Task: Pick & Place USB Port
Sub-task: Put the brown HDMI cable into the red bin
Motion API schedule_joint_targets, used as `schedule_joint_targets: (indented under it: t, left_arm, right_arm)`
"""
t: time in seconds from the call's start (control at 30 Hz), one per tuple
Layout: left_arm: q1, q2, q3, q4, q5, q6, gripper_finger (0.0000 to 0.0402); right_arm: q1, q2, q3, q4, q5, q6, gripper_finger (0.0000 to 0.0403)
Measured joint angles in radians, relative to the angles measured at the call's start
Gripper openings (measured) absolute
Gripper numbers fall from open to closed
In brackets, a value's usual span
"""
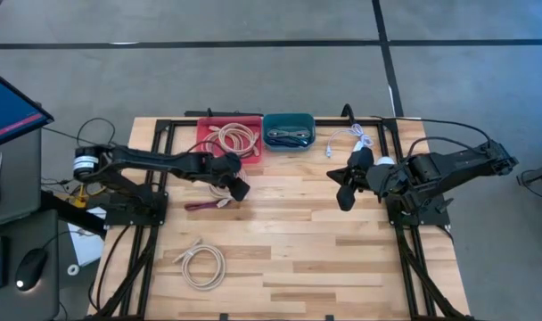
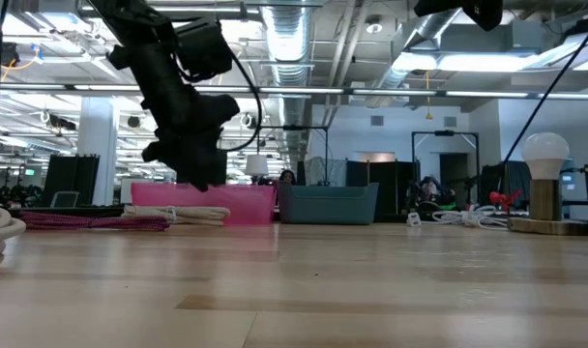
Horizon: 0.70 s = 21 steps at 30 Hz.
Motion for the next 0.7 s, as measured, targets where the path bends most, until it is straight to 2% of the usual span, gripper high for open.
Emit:
schedule_joint_targets:
  t: [0.37, 0.7]
  left_arm:
    - [0.000, 0.064, 0.000, 0.003, 0.000, -0.002, 0.0157]
    - [0.000, 0.065, 0.000, 0.039, 0.000, 0.000, 0.0157]
  right_arm:
    - [0.000, 0.000, 0.000, 0.000, 0.000, 0.000, 0.0000]
    - [0.000, 0.000, 0.000, 0.001, 0.000, 0.000, 0.0000]
